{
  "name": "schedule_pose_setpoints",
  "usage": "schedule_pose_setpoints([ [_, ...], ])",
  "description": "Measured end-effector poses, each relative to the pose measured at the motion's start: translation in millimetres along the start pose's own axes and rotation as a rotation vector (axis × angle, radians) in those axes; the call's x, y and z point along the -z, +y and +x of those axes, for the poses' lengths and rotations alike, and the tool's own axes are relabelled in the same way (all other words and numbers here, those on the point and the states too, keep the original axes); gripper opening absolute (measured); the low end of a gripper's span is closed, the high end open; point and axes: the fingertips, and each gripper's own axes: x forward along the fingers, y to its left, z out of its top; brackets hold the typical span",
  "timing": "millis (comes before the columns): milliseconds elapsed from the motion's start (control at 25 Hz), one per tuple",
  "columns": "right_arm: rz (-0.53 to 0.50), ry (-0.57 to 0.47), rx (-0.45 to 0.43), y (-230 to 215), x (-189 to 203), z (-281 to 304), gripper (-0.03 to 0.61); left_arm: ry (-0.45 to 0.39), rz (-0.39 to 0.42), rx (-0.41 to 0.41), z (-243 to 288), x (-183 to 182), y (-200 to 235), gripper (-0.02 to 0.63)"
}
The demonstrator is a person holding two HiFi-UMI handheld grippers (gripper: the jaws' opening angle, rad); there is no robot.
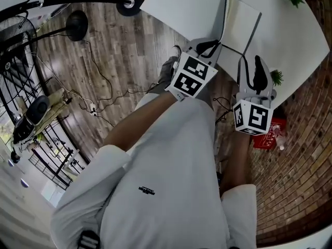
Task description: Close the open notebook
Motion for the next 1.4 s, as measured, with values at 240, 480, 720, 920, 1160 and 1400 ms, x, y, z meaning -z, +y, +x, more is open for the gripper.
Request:
schedule_pose_setpoints([
  [240, 0.022, -0.003, 0.038, -16, 6, -12, 0.175, 0.038, 0.062, 0.065, 19, 1, -27, 0.023],
  [480, 0.037, 0.009, 0.058, -27, 14, -18, 0.175, 0.082, 0.093, 0.112, 38, 8, -44, 0.025],
  [720, 0.059, 0.015, 0.067, -36, 23, -22, 0.175, 0.115, 0.108, 0.142, 59, 17, -57, 0.026],
  [920, 0.067, 0.019, 0.072, -45, 28, -23, 0.175, 0.144, 0.106, 0.149, 77, 26, -65, 0.028],
  [1160, 0.089, 0.025, 0.087, -58, 37, -26, 0.175, 0.193, 0.113, 0.158, 100, 39, -70, 0.029],
  [1400, 0.112, 0.03, 0.092, -67, 47, -31, 0.173, 0.246, 0.123, 0.147, 123, 56, -72, 0.032],
])
